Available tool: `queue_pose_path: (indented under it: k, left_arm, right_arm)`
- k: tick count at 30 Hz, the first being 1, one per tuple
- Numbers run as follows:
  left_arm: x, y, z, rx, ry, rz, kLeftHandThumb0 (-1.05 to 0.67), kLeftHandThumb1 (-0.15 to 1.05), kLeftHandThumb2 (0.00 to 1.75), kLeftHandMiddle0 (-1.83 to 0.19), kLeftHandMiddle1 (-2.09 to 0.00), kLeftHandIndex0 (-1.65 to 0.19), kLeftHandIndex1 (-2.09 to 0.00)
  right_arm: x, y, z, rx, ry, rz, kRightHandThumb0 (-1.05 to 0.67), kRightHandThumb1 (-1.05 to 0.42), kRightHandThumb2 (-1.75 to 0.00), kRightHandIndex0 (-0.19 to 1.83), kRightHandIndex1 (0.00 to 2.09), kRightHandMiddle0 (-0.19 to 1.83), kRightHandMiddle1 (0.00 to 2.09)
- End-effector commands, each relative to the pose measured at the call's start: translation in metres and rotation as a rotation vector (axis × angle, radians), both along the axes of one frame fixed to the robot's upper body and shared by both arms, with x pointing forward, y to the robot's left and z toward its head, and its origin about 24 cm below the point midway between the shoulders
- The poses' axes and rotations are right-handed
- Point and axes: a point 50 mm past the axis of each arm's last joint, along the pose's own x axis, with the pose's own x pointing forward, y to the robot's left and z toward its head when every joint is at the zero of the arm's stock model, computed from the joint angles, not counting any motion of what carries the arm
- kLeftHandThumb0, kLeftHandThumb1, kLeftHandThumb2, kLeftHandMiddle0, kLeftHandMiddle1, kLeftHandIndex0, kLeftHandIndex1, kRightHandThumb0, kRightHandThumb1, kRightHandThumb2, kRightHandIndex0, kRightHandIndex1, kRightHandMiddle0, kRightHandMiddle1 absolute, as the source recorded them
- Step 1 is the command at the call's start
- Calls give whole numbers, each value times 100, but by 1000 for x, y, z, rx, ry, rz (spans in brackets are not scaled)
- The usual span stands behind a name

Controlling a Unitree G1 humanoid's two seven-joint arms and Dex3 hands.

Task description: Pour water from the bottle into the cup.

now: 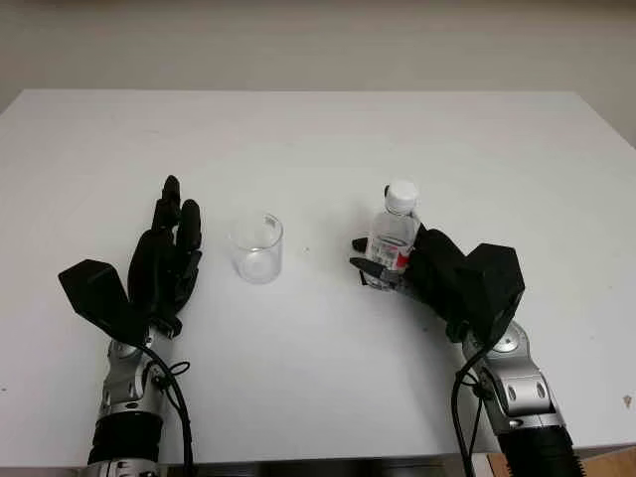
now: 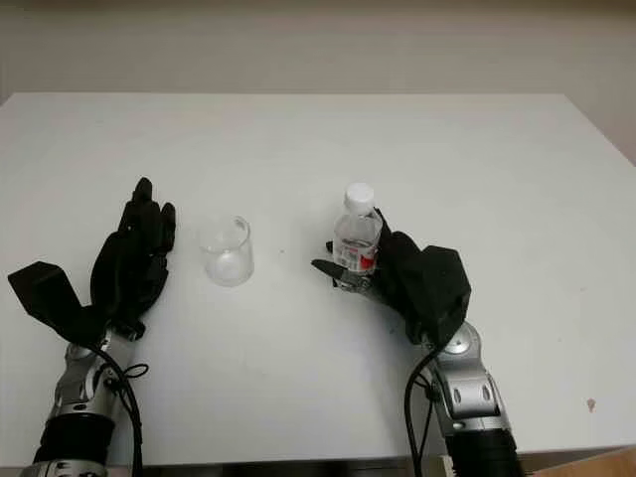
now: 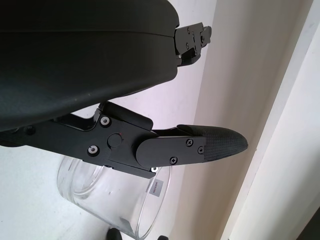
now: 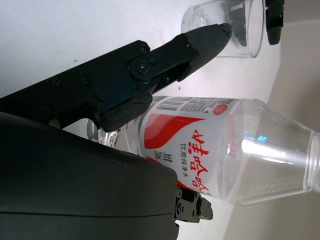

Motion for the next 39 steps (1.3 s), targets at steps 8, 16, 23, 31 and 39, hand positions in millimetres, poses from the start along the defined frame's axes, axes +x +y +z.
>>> queue_pose_path:
  k: [8,16,23,31,39]
  left_arm:
    - [-1,2,-2,7,6,-6,-72,105,44,16,-5,18,-5]
    - [0,2,-2,0,6,-2,-72,105,42,15,-5,17,-5]
    - [1,3,-2,0,7,4,-73,105,41,15,-5,17,-6]
    - [2,3,-1,9,7,-3,-72,105,43,15,-5,18,-5]
    - [1,3,-1,7,4,-1,-72,105,42,15,-5,17,-5]
  right_arm:
    - [-6,0,-17,11,-33,-36,-100,-94,-6,-19,0,-19,0]
    - [-8,11,-19,-15,-51,-112,-105,-98,-7,-19,0,-19,0]
    - [-11,4,-13,67,-93,-115,-99,-95,-5,-19,0,-19,0]
    - [-13,-4,-4,99,-159,-185,-99,-94,-5,-19,0,-19,0]
    - [-12,-12,-5,96,-168,-225,-102,-95,-5,-19,0,-19,0]
